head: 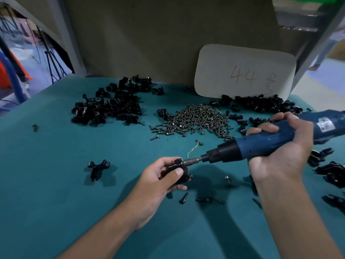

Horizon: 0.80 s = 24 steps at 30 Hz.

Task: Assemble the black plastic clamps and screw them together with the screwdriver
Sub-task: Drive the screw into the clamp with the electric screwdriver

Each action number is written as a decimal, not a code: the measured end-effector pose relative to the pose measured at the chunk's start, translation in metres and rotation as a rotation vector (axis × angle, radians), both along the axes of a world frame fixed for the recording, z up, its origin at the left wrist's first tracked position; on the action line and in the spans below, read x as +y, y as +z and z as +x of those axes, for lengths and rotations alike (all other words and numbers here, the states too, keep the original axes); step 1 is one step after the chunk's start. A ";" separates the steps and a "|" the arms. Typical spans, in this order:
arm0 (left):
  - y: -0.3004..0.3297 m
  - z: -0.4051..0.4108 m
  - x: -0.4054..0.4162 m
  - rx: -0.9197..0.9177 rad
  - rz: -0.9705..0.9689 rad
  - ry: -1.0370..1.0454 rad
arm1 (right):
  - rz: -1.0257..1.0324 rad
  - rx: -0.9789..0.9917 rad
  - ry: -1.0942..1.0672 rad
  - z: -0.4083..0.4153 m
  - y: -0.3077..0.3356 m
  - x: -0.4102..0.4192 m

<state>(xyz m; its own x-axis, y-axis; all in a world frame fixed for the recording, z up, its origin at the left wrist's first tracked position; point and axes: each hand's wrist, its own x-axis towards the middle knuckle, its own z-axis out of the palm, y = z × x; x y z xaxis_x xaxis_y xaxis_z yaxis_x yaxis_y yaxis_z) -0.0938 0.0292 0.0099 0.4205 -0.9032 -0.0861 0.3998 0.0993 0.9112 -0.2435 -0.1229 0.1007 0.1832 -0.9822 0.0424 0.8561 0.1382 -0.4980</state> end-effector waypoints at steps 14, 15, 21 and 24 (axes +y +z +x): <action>0.009 0.000 0.004 0.107 0.011 -0.239 | -0.176 -0.077 0.151 -0.009 0.002 -0.002; 0.009 -0.001 0.004 0.109 0.020 -0.247 | -0.197 -0.066 0.167 -0.010 0.003 -0.002; 0.005 -0.001 0.004 -0.002 0.095 -0.218 | -0.192 -0.072 0.141 -0.008 -0.003 0.002; 0.005 0.000 0.005 -0.019 0.097 -0.198 | -0.137 -0.065 0.095 -0.004 -0.007 0.002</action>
<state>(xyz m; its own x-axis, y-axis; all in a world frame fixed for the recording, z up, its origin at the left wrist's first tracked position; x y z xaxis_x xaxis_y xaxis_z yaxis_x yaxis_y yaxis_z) -0.0940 0.0339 0.0153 0.2381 -0.9561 -0.1710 0.3858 -0.0684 0.9200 -0.2480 -0.1208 0.0935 0.2678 -0.9447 0.1895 0.8735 0.1551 -0.4614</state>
